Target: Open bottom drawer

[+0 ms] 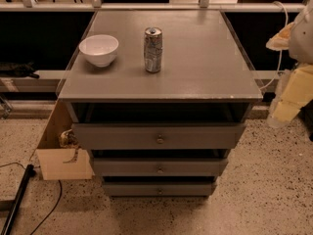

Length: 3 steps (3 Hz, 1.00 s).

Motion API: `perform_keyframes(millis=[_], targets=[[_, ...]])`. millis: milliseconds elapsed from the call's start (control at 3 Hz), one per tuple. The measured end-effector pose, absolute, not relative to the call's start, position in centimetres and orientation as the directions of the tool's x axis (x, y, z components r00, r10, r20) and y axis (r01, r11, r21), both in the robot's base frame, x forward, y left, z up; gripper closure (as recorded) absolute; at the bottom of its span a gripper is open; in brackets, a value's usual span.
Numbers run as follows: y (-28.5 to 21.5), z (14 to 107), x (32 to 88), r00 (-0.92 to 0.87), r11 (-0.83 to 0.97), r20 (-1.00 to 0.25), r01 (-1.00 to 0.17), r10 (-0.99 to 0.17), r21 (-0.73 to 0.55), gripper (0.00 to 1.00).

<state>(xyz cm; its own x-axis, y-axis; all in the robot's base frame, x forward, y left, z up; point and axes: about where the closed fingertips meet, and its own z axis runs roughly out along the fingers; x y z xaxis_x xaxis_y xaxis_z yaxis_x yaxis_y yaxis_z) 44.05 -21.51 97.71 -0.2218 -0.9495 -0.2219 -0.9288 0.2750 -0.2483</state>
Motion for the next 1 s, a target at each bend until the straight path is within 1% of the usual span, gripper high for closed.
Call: perform_keyframes(millis=[333, 667, 1000], targets=[[-22.3, 93.6, 43.1, -0.259, 0.315, -0.283, -0.934, -0.923, -0.172, 0.00], [-23.7, 89.3, 41.2, -0.306, 0.351, -0.312, -0.931, -0.899, -0.100, 0.00], [-25.7, 83.7, 38.6, -0.395, 0.414, -0.380, -0.910, -0.837, 0.035, 0.00]])
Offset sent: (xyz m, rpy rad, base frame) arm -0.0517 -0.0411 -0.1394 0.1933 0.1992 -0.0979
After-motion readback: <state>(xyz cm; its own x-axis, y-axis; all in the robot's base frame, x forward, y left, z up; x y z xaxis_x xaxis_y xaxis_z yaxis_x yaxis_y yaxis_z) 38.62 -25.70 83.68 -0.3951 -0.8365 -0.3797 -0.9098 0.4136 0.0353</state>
